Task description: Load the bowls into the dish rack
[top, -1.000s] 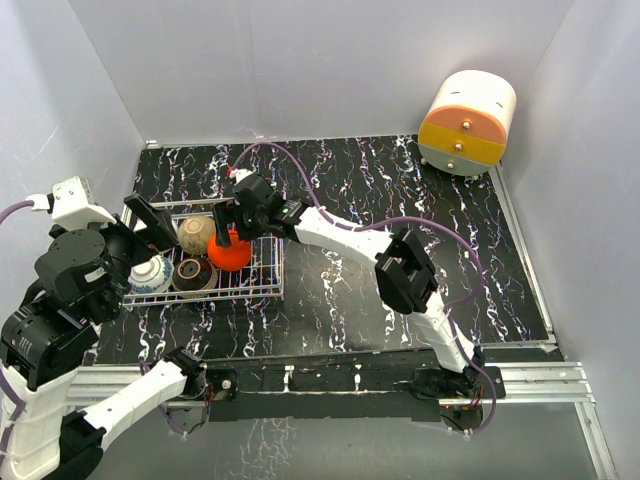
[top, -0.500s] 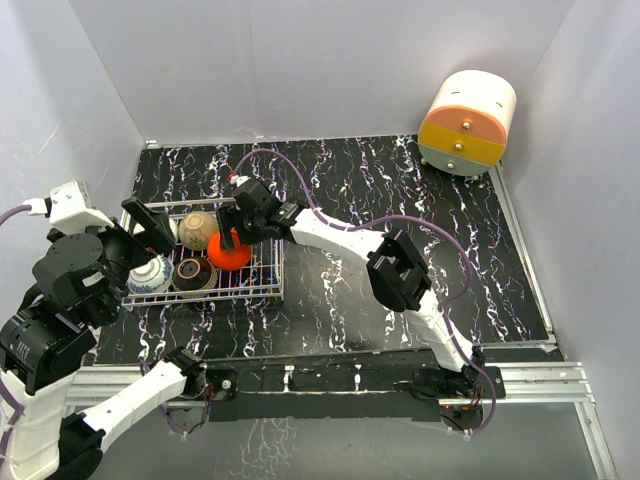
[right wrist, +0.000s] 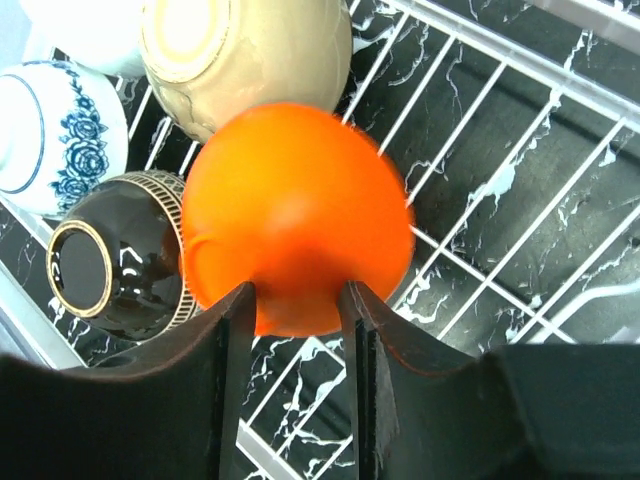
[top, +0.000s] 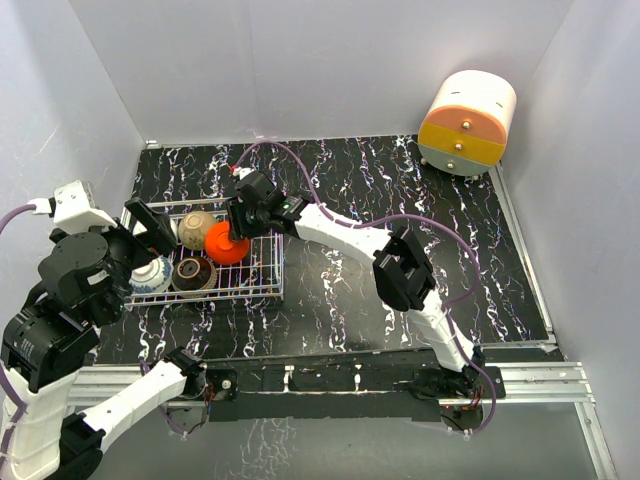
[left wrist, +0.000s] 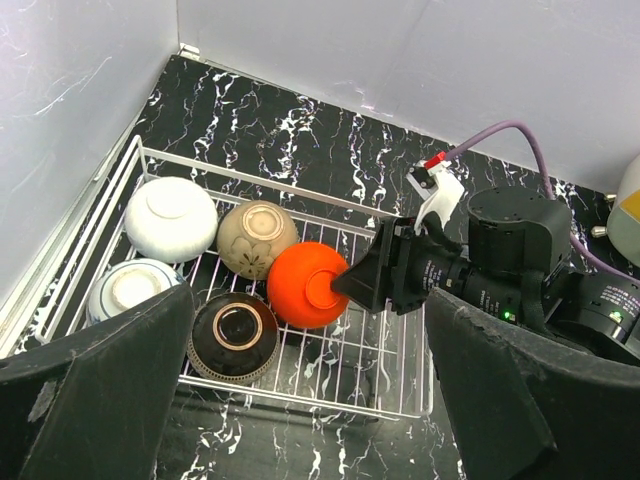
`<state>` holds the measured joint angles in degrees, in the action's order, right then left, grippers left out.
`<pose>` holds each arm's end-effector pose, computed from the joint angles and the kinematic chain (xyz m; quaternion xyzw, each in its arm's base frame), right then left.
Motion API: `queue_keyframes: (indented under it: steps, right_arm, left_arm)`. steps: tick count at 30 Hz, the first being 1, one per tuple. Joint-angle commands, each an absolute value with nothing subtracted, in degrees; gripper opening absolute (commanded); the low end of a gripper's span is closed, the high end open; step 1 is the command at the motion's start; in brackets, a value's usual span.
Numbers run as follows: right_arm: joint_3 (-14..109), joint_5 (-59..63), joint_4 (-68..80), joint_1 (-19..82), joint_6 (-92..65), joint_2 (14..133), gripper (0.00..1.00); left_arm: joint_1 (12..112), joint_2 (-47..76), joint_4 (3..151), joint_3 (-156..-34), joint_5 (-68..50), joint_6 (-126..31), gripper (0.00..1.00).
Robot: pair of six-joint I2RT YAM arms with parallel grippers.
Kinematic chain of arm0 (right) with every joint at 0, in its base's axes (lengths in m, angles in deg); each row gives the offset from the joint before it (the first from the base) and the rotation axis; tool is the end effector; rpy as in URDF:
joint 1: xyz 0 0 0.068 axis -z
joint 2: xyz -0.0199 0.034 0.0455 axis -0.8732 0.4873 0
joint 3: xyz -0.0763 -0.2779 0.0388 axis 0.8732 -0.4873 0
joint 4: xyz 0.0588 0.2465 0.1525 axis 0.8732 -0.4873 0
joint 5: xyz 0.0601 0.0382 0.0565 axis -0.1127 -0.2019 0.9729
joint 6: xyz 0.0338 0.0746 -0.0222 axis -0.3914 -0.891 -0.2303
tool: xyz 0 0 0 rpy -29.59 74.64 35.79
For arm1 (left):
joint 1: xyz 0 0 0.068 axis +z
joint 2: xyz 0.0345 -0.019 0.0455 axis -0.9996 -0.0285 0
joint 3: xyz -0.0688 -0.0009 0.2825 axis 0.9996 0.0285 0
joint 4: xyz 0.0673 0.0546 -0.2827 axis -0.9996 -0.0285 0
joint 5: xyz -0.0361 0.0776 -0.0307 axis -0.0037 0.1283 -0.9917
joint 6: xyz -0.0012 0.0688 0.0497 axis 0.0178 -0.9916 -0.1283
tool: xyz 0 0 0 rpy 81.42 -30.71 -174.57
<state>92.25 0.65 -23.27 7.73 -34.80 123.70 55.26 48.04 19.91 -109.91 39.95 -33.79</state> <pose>0.3579 0.4896 0.2297 -0.2161 0.8842 0.3042 0.2809 0.1045 -0.0101 0.5223 -0.1746 0.7296 -0.0648 0.6581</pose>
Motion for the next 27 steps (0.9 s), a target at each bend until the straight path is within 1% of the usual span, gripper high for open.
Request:
queue_keyframes:
  steps: [1,8,14,18,24,26,27]
  right_arm:
    - [93.5,-0.7,-21.0,7.6,-33.9,122.5,0.23]
    - [94.2,-2.9,-22.9,7.5,-32.2,120.4,0.23]
    - [96.7,-7.4,-28.3,6.3,-30.6,120.7,0.26]
    - [94.5,-9.0,-25.9,5.1,-28.5,117.7,0.31]
    - [81.9,-9.6,-15.1,4.1,-27.3,105.5,0.38]
    - [79.4,-10.8,-14.2,4.1,-27.1,102.0,0.44]
    - [78.2,-11.4,-14.3,4.1,-27.1,100.4,0.52]
  left_arm:
    - [55.4,48.1,19.8,-110.0,41.3,-34.7,0.97]
    - [55.5,47.9,20.1,-109.9,41.3,-34.7,0.97]
    - [55.4,47.8,20.1,-110.2,41.2,-34.9,0.97]
    - [55.5,47.4,20.1,-110.3,40.9,-35.1,0.97]
    - [55.5,46.6,20.1,-109.7,40.4,-34.7,0.97]
    - [55.5,46.4,20.5,-109.2,39.7,-34.5,0.97]
    - [55.4,46.3,20.7,-108.9,39.2,-34.4,0.97]
